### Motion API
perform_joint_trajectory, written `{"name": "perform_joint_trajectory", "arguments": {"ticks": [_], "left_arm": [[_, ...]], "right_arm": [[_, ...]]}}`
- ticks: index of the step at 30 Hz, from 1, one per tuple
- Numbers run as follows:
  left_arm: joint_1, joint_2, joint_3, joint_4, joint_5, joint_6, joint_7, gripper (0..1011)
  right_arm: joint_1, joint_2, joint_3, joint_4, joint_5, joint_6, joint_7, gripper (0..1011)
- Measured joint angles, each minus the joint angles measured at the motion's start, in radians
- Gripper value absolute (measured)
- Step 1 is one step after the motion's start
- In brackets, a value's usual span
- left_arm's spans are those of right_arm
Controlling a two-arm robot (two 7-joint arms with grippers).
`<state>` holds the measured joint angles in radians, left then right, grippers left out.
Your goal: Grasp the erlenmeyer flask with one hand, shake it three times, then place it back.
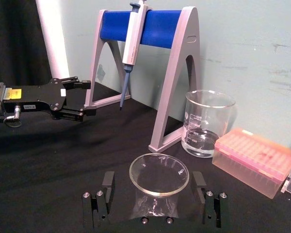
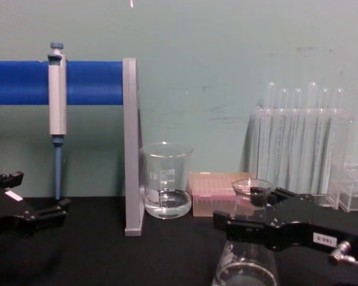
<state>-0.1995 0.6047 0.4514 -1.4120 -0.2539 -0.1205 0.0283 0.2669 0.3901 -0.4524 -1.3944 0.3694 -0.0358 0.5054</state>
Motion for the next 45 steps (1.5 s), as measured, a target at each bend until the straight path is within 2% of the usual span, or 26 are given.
{"name": "perform_joint_trajectory", "arguments": {"ticks": [6, 10, 13, 17, 19, 21, 22, 36, 45], "left_arm": [[0.000, 0.000, 0.000, 0.000, 0.000, 0.000, 0.000, 1001], [0.000, 0.000, 0.000, 0.000, 0.000, 0.000, 0.000, 1001], [0.000, 0.000, 0.000, 0.000, 0.000, 0.000, 0.000, 1001], [0.000, 0.000, 0.000, 0.000, 0.000, 0.000, 0.000, 1001], [0.000, 0.000, 0.000, 0.000, 0.000, 0.000, 0.000, 1001], [0.000, 0.000, 0.000, 0.000, 0.000, 0.000, 0.000, 1001], [0.000, 0.000, 0.000, 0.000, 0.000, 0.000, 0.000, 1001], [0.000, 0.000, 0.000, 0.000, 0.000, 0.000, 0.000, 1001], [0.000, 0.000, 0.000, 0.000, 0.000, 0.000, 0.000, 1001]], "right_arm": [[0.000, 0.000, 0.000, -0.001, 0.001, 0.000, 0.000, 953], [-0.001, 0.001, 0.001, -0.001, 0.002, 0.001, 0.000, 861], [-0.001, 0.001, 0.001, -0.001, 0.002, 0.001, 0.000, 748], [-0.001, 0.001, 0.001, -0.002, 0.002, 0.001, 0.000, 651], [-0.002, 0.001, 0.001, -0.002, 0.003, 0.001, 0.000, 550], [-0.002, 0.001, 0.002, -0.002, 0.003, 0.001, 0.000, 536], [-0.002, 0.001, 0.002, -0.002, 0.003, 0.001, 0.000, 471], [-0.002, 0.001, 0.002, -0.002, 0.004, 0.000, 0.000, 457], [-0.013, -0.001, 0.019, -0.027, 0.012, -0.004, -0.012, 457]]}}
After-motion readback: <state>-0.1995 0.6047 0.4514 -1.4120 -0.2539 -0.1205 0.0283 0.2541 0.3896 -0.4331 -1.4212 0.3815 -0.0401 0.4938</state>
